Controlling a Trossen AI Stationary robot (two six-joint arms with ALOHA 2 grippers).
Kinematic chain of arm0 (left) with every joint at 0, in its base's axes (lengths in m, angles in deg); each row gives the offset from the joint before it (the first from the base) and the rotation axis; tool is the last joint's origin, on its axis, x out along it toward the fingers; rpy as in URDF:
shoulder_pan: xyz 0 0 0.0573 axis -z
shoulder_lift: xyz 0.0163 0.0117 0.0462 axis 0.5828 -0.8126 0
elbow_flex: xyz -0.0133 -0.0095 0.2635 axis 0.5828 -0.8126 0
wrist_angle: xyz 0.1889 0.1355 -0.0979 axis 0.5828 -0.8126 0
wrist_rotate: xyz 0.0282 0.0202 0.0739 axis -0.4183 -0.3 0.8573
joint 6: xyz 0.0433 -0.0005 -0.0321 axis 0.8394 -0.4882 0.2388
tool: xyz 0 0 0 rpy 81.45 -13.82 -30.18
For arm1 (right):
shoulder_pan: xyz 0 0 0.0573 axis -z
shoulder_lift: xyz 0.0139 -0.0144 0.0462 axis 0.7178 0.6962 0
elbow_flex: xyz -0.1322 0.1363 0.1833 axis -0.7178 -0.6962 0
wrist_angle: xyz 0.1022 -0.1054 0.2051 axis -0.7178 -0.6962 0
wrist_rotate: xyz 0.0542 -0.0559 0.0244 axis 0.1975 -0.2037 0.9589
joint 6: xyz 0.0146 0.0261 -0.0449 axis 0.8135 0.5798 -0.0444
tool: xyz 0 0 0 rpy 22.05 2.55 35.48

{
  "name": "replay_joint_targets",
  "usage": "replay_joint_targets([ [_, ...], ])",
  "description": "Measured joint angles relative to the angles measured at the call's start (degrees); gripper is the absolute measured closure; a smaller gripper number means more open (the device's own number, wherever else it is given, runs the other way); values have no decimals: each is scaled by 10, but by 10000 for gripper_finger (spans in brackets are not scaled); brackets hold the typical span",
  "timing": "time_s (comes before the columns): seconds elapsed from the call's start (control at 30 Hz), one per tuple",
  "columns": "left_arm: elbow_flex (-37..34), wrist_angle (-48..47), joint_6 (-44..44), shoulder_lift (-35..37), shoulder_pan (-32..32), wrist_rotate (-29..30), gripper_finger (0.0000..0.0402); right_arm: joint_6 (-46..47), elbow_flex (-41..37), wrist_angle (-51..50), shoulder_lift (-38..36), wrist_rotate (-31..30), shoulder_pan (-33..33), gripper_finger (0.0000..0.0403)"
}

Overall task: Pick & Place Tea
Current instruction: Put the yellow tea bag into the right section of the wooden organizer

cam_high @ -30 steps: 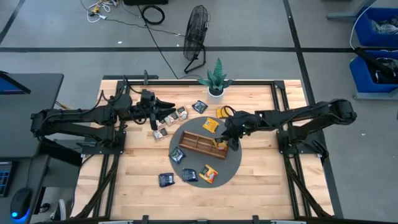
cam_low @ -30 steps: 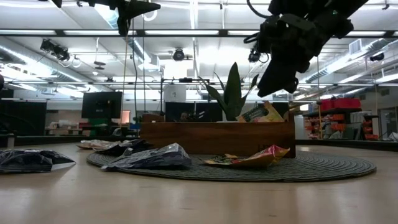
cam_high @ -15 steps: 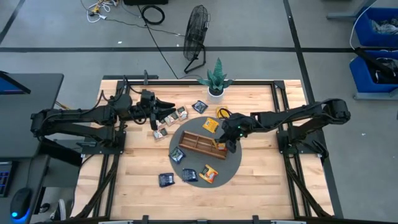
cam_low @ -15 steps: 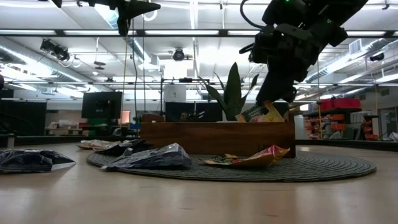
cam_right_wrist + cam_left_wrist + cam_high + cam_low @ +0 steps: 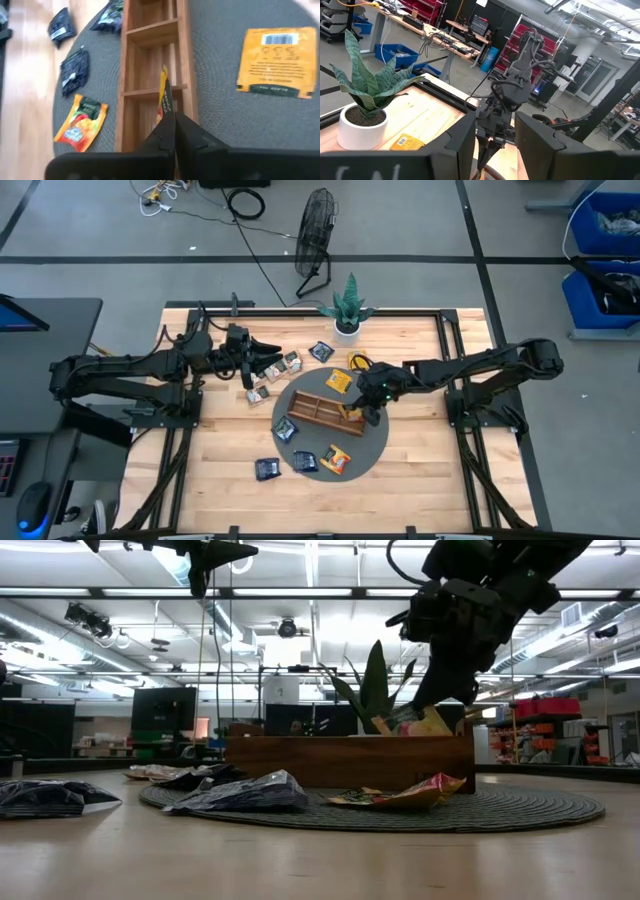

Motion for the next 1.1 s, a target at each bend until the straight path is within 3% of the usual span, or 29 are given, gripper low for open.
replay_joint_targets([
  [0.3, 0, 0, 0, 0, 0, 0, 259, 12, 0, 2, -7, -113, -72, 402],
  [0.63, 0, 0, 0, 0, 0, 0, 259, 53, 0, -21, -7, -282, -157, 403],
  [1.1, 0, 0, 1, 0, -3, 0, 259, 76, -29, -11, -7, -338, -179, 403],
])
